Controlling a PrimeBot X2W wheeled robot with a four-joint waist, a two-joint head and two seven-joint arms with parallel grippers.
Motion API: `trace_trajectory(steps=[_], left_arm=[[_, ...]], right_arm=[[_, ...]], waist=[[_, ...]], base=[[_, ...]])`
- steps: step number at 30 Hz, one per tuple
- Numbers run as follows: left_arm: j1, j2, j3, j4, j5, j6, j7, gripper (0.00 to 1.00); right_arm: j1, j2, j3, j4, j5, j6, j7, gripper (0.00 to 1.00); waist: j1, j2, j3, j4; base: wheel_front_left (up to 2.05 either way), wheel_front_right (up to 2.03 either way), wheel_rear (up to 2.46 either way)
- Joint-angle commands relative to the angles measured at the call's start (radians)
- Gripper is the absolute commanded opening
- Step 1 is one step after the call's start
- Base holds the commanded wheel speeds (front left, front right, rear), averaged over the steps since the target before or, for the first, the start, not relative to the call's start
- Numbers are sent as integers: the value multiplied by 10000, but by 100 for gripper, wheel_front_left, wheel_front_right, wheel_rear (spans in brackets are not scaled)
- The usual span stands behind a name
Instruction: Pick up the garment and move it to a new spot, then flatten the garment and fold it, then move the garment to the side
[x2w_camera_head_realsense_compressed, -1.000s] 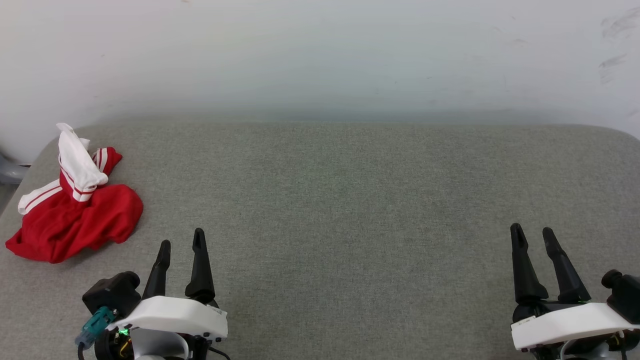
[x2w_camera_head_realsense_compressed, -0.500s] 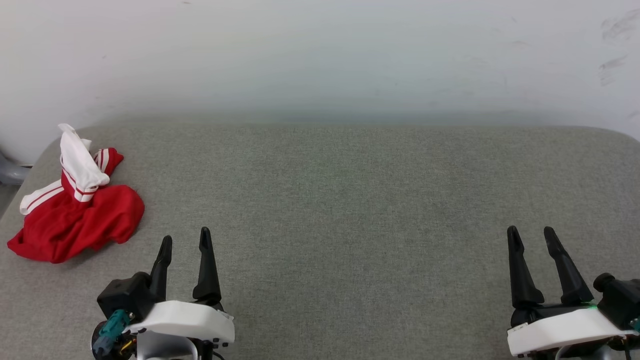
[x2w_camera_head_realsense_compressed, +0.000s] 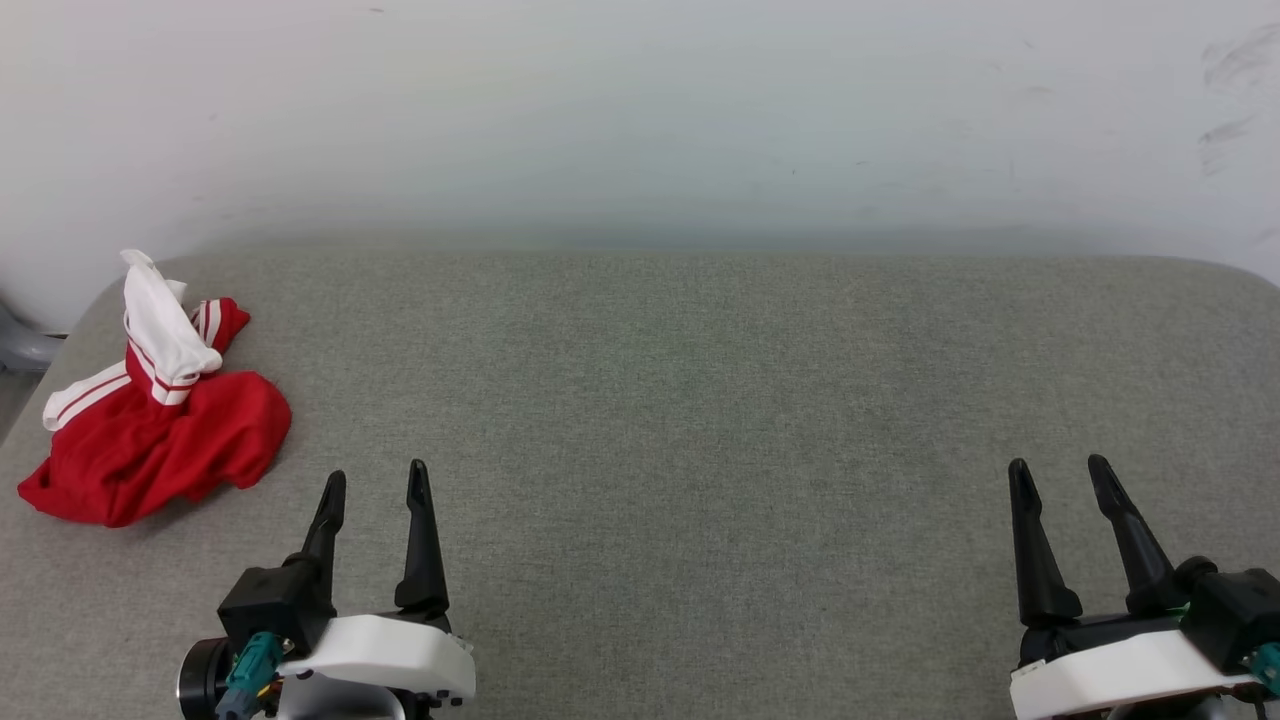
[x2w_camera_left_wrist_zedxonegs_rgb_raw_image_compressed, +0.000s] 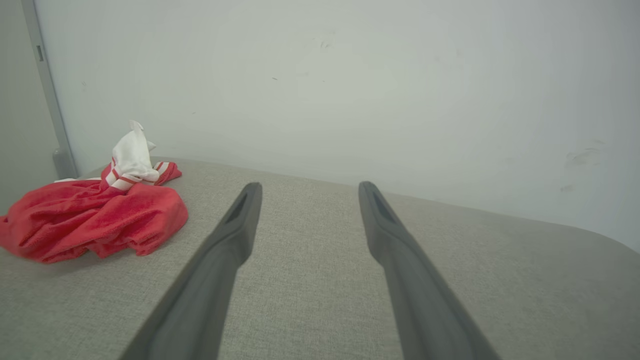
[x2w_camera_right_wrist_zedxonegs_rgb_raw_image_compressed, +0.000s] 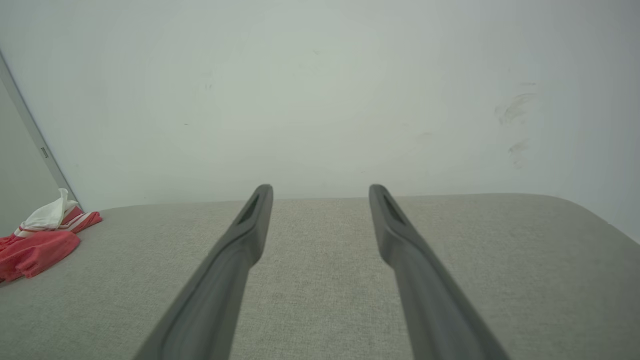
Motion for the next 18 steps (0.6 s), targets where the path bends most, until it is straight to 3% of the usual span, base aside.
trace_trajectory(steps=[1, 18], left_arm=[[94, 17, 3, -38, 154, -12, -73, 100], [158, -74, 131, 34, 1194, -359, -414, 100]], right_arm=[[39, 17, 10, -122, -177, -3, -73, 100], [157, 21, 27, -260, -1105, -3, -390, 100]], waist=[[0, 0, -1, 1], [0, 0, 8, 49]], base=[[0, 0, 0], [0, 0, 0]])
